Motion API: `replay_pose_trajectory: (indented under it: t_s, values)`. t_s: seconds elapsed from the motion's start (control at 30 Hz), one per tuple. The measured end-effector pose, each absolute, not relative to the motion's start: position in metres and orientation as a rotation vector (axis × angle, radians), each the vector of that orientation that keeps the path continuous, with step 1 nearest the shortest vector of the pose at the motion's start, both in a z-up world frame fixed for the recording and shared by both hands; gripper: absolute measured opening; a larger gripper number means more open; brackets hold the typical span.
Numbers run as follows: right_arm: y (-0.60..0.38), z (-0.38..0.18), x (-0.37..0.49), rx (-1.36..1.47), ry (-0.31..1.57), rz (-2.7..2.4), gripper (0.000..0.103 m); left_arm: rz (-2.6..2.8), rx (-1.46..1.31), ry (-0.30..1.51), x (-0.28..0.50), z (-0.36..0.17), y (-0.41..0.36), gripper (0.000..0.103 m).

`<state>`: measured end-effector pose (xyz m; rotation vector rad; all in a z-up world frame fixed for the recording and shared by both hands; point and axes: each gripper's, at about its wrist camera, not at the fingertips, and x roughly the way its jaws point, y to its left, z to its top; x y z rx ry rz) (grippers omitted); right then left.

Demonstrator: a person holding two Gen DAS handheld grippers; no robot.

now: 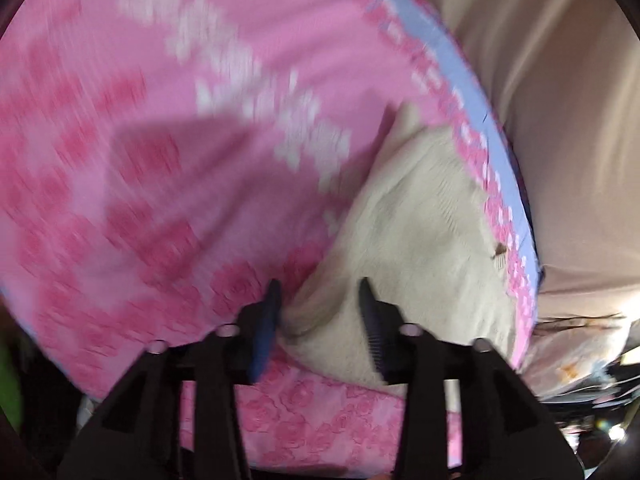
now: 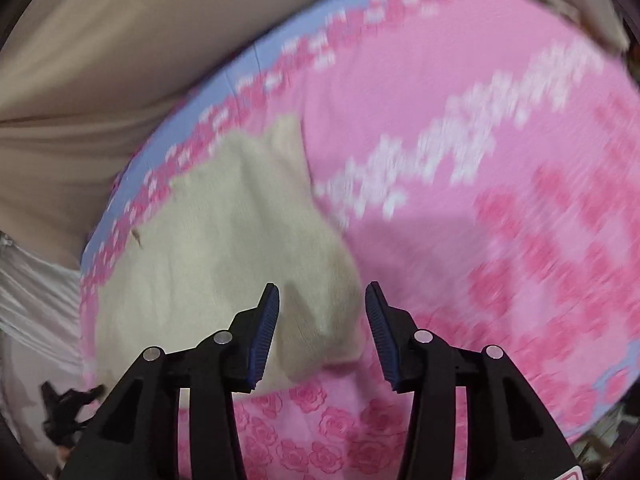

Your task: Fold small clothes

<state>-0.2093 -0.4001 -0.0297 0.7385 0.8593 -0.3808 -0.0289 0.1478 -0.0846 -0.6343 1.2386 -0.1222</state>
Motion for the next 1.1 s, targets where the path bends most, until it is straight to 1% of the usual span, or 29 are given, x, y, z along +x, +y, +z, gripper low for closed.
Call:
replay_pose_trajectory:
  t_s: [0.03, 0.07, 0.13, 0.2, 0.23, 0.3, 0.33, 0.43, 0.5, 0.53, 0.57, 0.6, 0.63, 0.67, 0.7, 0.73, 0.77, 0.83, 0.87, 0.97, 1.03, 1.07, 1.1]
  values:
    - [-0.396, -0.016, -0.201, 0.705, 0.835, -0.332, 0.046, -0.118, -0.621, 1.208, -0.024, -0.075, 0.15, 0.052]
    - [-0.39, -0.008, -0.188, 0.672, 0.839, -0.294, 0.044, -0.115, -0.606, 1.176, -0.017, -0.066, 0.15, 0.059]
    - [-0.372, -0.002, -0.156, 0.609, 0.872, -0.216, 0.04, -0.119, -0.588, 1.134, 0.004, -0.056, 0.144, 0.061]
    - [-0.355, -0.007, -0.118, 0.534, 0.912, -0.17, 0.027, -0.138, -0.574, 1.131, 0.024, -0.058, 0.13, 0.061]
    - [-0.35, -0.011, -0.099, 0.51, 0.924, -0.164, 0.024, -0.138, -0.563, 1.134, 0.03, -0.059, 0.123, 0.061]
    - [-0.349, -0.024, -0.07, 0.496, 0.952, -0.156, 0.004, -0.178, -0.541, 1.158, 0.046, -0.065, 0.1, 0.061]
    - [-0.354, -0.032, -0.056, 0.493, 0.972, -0.183, 0.001, -0.185, -0.518, 1.171, 0.05, -0.067, 0.091, 0.06]
    - [-0.377, -0.038, -0.037, 0.525, 0.972, -0.264, 0.001, -0.221, -0.382, 1.167, 0.059, -0.074, 0.054, 0.06]
    - [-0.392, -0.045, -0.033, 0.568, 0.968, -0.29, 0.006, -0.175, -0.273, 1.186, 0.069, -0.092, 0.04, 0.059]
    - [-0.396, -0.06, -0.026, 0.562, 1.008, -0.294, 0.009, -0.154, -0.26, 1.204, 0.074, -0.102, 0.04, 0.057]
    - [-0.4, -0.079, -0.019, 0.535, 1.087, -0.304, 0.003, -0.131, -0.248, 1.192, 0.077, -0.108, 0.041, 0.059]
    - [-0.404, -0.082, -0.018, 0.534, 1.058, -0.284, 0.001, -0.104, -0.205, 1.159, 0.079, -0.109, 0.04, 0.06]
    - [-0.407, -0.076, -0.018, 0.553, 1.053, -0.301, 0.001, -0.101, -0.189, 1.17, 0.082, -0.109, 0.04, 0.06]
    - [-0.407, -0.068, -0.02, 0.569, 1.049, -0.326, 0.002, -0.108, -0.211, 1.182, 0.083, -0.107, 0.043, 0.059]
    - [-0.401, -0.053, -0.023, 0.557, 1.014, -0.332, 0.01, -0.116, -0.26, 1.177, 0.083, -0.102, 0.051, 0.058]
    - [-0.391, -0.04, -0.026, 0.54, 0.981, -0.313, 0.015, -0.121, -0.324, 1.156, 0.081, -0.094, 0.063, 0.058]
    - [-0.379, -0.028, -0.028, 0.521, 0.957, -0.285, 0.015, -0.12, -0.357, 1.142, 0.079, -0.089, 0.073, 0.059]
    - [-0.345, -0.013, -0.033, 0.498, 0.94, -0.202, 0.015, -0.088, -0.384, 1.138, 0.077, -0.087, 0.09, 0.067]
    - [-0.326, -0.013, -0.032, 0.493, 0.962, -0.148, 0.015, -0.074, -0.403, 1.156, 0.078, -0.091, 0.098, 0.071]
    - [-0.267, -0.025, -0.018, 0.407, 1.069, -0.042, 0.014, -0.116, -0.505, 1.252, 0.081, -0.114, 0.108, 0.071]
    - [-0.235, -0.031, -0.006, 0.3, 1.126, -0.007, 0.01, -0.148, -0.572, 1.312, 0.081, -0.127, 0.107, 0.072]
    - [-0.223, -0.034, 0.0, 0.249, 1.146, -0.008, 0.01, -0.152, -0.575, 1.282, 0.079, -0.126, 0.106, 0.073]
    - [-0.215, -0.037, 0.005, 0.208, 1.172, -0.008, 0.01, -0.172, -0.566, 1.283, 0.076, -0.125, 0.104, 0.067]
